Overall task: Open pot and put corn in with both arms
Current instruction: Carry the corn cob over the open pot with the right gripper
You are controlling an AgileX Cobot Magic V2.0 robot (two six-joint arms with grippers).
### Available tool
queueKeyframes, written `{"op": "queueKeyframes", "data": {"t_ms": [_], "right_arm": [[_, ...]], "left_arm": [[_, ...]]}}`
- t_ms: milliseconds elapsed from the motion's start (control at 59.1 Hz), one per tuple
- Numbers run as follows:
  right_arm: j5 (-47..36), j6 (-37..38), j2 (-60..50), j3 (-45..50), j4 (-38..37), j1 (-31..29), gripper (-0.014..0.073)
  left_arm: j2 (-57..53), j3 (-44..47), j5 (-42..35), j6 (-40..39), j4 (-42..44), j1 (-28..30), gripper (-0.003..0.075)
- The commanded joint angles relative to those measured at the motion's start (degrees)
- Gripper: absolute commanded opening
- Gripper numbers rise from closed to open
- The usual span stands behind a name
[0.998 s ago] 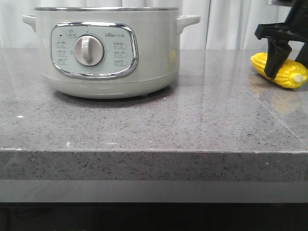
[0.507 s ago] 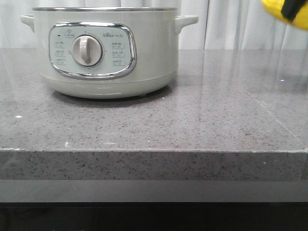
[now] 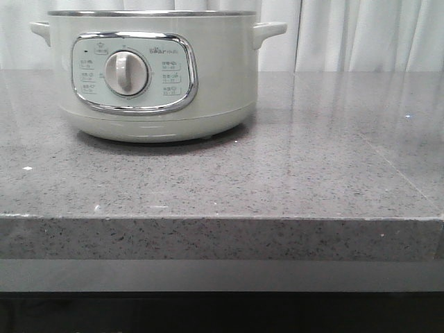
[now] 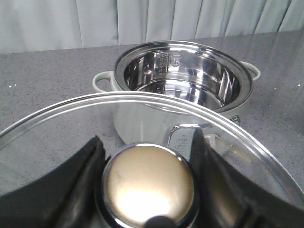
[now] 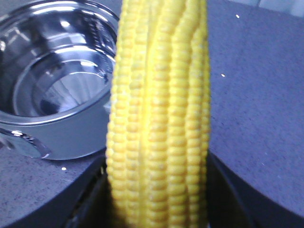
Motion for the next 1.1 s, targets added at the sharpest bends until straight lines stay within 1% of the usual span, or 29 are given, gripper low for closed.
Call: {"op": "queueKeyframes", "data": {"t_ms": [0, 152, 423, 558, 727, 1082], "right_arm": [[-5.94, -0.82, -0.36, -3.15, 0.90, 3.41, 0.0290], [-6.67, -0.82, 4.28, -8.49, 0.90, 9.63, 0.0290], [-6.81, -0.82, 17.04, -20.88, 0.90, 15.87, 0.0290], [-6.39, -0.86, 23.47, -26.56, 0.90, 16.97, 0.0290], [-4.76, -0.86, 29.82, -31.26, 0.06, 17.02, 0.0290], [-3.78, -0.86, 37.36, -32.44, -5.55, 17.02, 0.0290]], "left_arm": [[-0.12, -2.24, -8.24, -0.40, -0.65, 0.12, 0.0239], [-0.12, -2.24, -8.34, -0.40, -0.65, 0.12, 0.0239], [-0.12, -2.24, -7.97, -0.40, -0.65, 0.12, 0.0239], [-0.12, -2.24, -7.97, -0.40, -0.65, 0.12, 0.0239], [-0.12, -2.24, -7.97, -0.40, -0.65, 0.12, 0.0239], [-0.12, -2.24, -7.74, -0.40, -0.65, 0.12, 0.0239]]}}
